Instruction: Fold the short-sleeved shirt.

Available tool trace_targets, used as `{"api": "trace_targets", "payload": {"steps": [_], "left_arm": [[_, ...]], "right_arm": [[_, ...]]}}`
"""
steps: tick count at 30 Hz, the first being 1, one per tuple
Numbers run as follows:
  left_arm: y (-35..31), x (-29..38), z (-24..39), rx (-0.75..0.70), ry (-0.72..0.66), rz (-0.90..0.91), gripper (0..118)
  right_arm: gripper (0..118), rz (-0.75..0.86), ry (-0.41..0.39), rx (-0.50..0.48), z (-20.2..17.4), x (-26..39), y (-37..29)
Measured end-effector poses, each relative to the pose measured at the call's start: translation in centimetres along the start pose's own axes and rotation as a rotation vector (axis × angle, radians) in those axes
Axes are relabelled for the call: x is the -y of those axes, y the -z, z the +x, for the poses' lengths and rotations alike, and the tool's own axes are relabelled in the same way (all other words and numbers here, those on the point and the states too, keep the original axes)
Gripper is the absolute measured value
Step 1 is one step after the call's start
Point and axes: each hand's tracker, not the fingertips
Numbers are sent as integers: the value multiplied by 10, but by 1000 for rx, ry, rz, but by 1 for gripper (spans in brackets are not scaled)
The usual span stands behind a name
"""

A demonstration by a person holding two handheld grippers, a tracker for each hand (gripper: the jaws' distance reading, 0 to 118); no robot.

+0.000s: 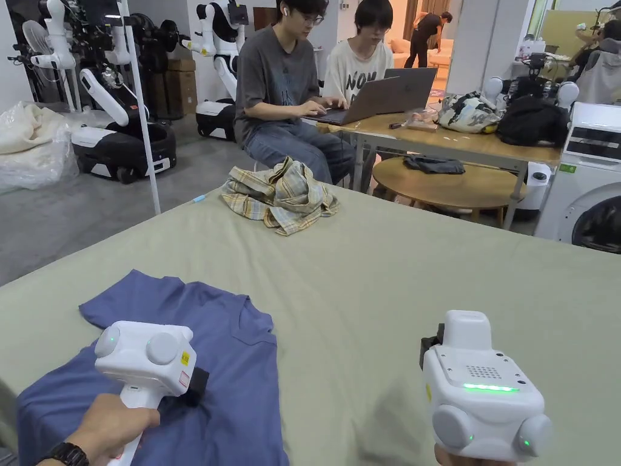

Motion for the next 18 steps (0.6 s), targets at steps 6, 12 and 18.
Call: {"api": "trace_targets", "payload": {"steps": [6,12,18], "left_arm": [[-5,14,-7,-6,-15,96,0],[-67,-4,-12,91,-80,299,0],[-137,-41,26,220,-45,484,0]], "right_arm": [[0,-5,-12,11,7,5,-3],[0,16,19,45,29,0,-12],[0,46,31,97,58,-8,-29]]}}
